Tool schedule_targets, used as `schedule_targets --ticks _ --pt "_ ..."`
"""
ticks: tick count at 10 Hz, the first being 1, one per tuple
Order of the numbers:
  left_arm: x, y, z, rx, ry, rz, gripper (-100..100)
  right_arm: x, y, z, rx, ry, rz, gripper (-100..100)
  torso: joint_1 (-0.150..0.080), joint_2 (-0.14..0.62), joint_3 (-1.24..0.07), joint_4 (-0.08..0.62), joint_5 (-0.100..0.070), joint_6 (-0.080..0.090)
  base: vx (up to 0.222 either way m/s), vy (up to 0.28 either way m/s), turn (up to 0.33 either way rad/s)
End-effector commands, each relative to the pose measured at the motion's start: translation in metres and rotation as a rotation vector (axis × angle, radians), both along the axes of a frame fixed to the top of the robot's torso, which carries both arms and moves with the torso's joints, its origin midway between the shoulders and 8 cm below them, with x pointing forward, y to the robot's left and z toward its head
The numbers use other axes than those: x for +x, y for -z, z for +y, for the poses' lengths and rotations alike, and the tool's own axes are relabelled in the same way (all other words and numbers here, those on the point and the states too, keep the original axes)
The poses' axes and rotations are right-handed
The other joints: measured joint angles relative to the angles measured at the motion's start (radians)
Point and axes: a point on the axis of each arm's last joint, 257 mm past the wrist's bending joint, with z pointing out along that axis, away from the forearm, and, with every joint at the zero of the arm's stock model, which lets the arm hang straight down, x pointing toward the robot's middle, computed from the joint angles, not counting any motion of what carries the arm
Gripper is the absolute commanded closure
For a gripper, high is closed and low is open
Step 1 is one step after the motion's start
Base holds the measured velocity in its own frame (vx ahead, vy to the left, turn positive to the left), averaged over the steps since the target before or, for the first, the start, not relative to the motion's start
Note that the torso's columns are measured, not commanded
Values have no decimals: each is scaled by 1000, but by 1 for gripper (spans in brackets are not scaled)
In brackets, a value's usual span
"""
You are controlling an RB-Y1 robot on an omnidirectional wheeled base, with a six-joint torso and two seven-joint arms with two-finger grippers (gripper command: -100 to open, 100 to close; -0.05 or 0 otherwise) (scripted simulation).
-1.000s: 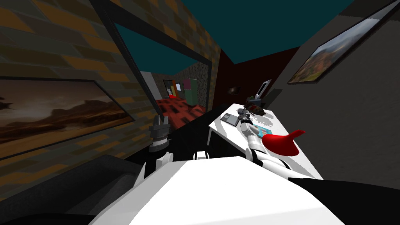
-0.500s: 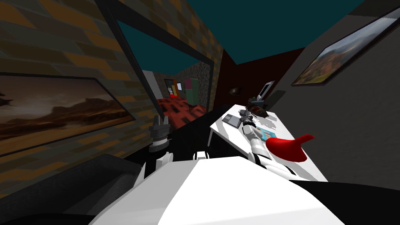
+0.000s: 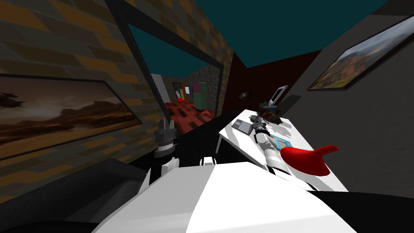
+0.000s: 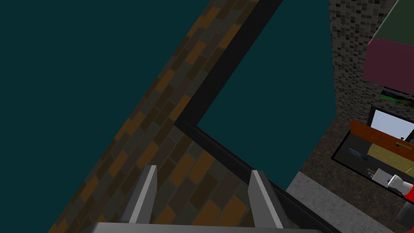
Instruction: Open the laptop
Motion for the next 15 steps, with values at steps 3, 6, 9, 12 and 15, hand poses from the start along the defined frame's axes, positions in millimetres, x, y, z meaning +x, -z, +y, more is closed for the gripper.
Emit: schedule_targets --ticks 3,6,9,12,15 --pt "0 0 0 0 0 0 0 -32 10 -8 25 18 8 100 4 -3 -2 3 4 -6 42 2 57" --pt "0 0 0 0 0 0 0 -54 33 -15 67 32 26 100 4 -1 0 0 -1 -4 38 7 0" --pt "0 0 0 0 0 0 0 -86 25 -24 42 50 21 100 5 -4 -2 3 2 -9 67 13 67" --pt "0 0 0 0 0 0 0 -97 35 -28 69 57 24 100 2 0 1 2 -1 -5 5 -2 3" --pt "0 0 0 0 0 0 0 -107 12 -30 34 60 -7 100 0 0 1 2 -1 -3 25 8 37"
